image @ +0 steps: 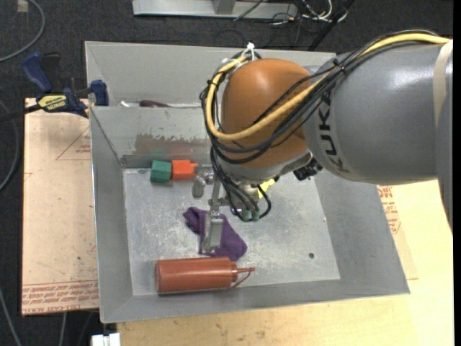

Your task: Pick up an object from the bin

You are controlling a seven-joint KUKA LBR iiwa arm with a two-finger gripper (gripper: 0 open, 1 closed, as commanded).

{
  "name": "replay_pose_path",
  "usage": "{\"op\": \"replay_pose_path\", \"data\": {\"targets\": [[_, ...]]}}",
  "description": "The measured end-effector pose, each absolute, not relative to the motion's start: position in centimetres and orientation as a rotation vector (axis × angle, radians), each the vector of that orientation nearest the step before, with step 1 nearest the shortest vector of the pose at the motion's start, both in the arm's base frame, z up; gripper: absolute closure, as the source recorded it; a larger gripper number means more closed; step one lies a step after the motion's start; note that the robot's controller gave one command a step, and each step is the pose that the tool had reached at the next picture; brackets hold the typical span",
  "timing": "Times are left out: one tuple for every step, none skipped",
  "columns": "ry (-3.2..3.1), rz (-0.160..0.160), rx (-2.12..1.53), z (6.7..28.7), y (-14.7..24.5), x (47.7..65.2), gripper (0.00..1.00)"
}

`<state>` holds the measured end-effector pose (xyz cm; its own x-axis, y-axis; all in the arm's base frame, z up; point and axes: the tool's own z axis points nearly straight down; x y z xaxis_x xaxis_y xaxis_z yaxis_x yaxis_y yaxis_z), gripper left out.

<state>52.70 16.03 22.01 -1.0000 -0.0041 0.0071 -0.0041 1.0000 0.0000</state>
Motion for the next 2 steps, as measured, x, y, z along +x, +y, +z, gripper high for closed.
{"op": "replay_pose_path", "data": {"targets": [[-3.142, -0.002, 0.001, 22.4, 15.9, 52.9, 0.0], [-3.145, -0.005, -0.037, 17.7, 13.8, 51.3, 0.0]]}}
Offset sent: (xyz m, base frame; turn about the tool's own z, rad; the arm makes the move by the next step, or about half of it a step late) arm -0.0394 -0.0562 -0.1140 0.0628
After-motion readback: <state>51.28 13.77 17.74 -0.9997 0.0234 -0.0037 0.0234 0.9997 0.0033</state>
